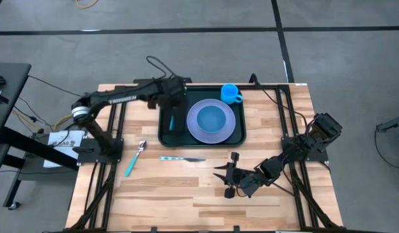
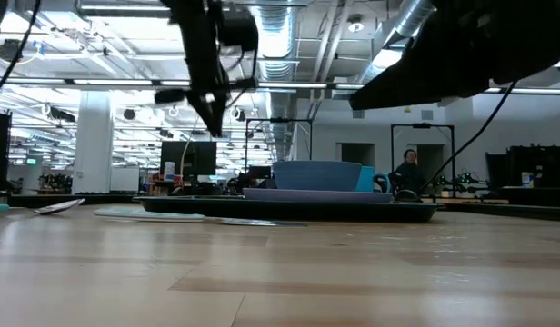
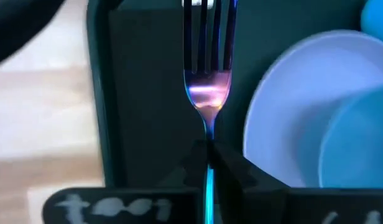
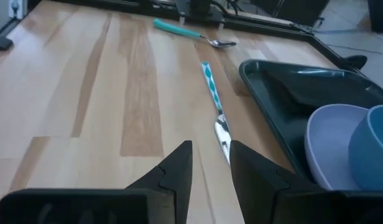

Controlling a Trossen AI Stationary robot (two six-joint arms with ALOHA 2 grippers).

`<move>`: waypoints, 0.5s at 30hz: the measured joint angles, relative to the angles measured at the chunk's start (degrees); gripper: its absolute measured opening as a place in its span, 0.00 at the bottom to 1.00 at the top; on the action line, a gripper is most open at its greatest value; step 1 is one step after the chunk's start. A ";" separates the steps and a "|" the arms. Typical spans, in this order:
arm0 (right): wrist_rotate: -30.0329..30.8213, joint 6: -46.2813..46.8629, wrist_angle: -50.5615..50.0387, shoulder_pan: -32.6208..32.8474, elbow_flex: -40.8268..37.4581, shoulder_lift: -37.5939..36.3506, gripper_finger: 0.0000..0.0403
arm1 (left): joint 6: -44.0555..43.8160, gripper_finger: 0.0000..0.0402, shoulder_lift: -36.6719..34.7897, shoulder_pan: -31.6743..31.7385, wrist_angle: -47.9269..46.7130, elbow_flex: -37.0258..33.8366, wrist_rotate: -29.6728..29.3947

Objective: Set up tray
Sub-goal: Put the blue fork on the black napkin

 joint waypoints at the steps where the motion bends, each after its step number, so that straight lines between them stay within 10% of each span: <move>1: 0.01 -0.01 -0.55 -0.23 0.00 0.00 0.25 | 1.41 0.00 1.35 1.61 1.88 0.00 1.55; 15: -2.60 -0.37 -3.80 -4.80 0.00 0.00 0.25 | 9.55 0.00 14.14 11.57 4.37 -0.01 8.34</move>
